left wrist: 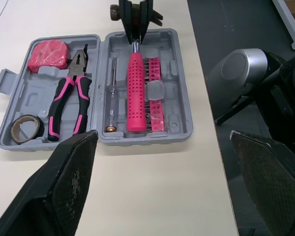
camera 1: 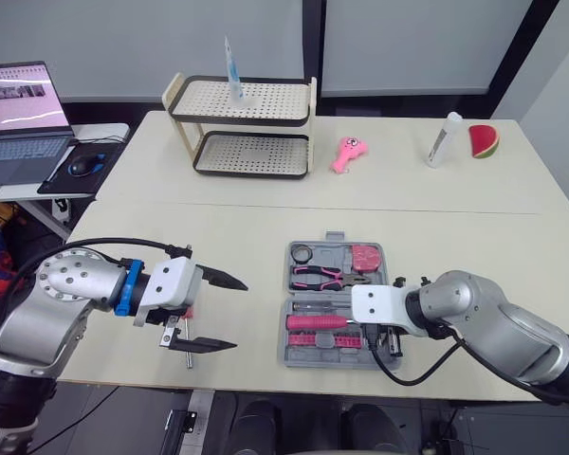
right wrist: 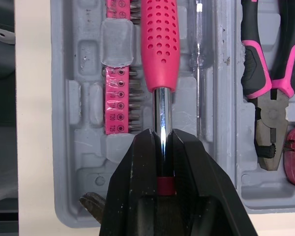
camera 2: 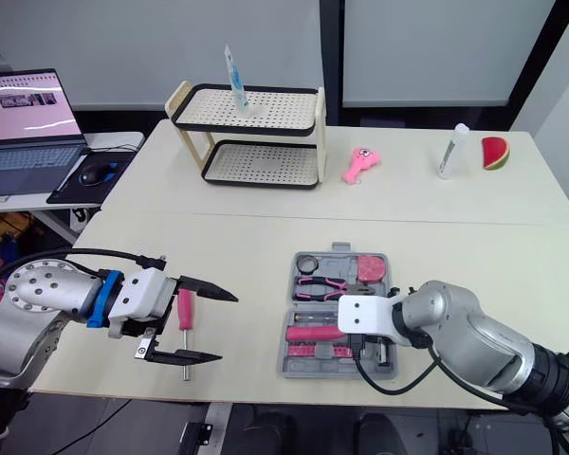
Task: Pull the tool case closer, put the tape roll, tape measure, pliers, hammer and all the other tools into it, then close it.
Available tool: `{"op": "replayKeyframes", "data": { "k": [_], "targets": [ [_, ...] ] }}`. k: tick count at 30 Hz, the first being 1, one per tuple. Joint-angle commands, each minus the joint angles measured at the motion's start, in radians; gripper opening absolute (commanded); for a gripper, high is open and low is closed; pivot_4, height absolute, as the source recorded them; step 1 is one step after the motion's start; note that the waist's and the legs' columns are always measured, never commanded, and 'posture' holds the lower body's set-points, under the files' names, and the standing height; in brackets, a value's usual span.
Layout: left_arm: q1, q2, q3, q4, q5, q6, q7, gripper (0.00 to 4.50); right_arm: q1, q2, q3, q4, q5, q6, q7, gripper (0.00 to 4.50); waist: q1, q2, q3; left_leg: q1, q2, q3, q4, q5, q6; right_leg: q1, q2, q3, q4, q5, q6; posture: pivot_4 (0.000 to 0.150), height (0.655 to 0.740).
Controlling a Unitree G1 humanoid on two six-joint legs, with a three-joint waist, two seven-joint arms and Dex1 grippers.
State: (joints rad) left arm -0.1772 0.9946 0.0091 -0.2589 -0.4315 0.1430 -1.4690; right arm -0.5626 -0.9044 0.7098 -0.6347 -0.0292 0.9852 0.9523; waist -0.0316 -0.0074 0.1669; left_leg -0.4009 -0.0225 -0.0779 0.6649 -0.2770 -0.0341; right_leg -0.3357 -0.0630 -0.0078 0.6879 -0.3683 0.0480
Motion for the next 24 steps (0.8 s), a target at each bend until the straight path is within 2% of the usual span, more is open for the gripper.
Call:
{"op": "replayKeyframes", "data": {
  "k": [1, 24],
  "targets": [
    [0.008, 0.018, 0.031, 0.003, 0.003, -0.039, -0.014, 4.5, -0.001, 0.001, 0.002, -0.003, -0.038, -0.035, -0.014, 0.25, 0.001, 0.0, 0.0, 0.0, 0.0, 0.0, 0.0, 0.0, 0.0, 0.0, 0.0, 0.0, 0.0, 0.0, 0.0, 0.15, 0.74],
    [0.03, 0.016, 0.027, 0.072, 0.017, -0.116, -0.021, 4.5, 0.058, 0.063, 0.034, 0.091, -0.13, -0.129, -0.002, 0.25, 0.0, 0.0, 0.0, 0.0, 0.0, 0.0, 0.0, 0.0, 0.0, -0.001, 0.0, 0.0, 0.002, 0.0, 0.0, 0.15, 0.74]
  ]
}}
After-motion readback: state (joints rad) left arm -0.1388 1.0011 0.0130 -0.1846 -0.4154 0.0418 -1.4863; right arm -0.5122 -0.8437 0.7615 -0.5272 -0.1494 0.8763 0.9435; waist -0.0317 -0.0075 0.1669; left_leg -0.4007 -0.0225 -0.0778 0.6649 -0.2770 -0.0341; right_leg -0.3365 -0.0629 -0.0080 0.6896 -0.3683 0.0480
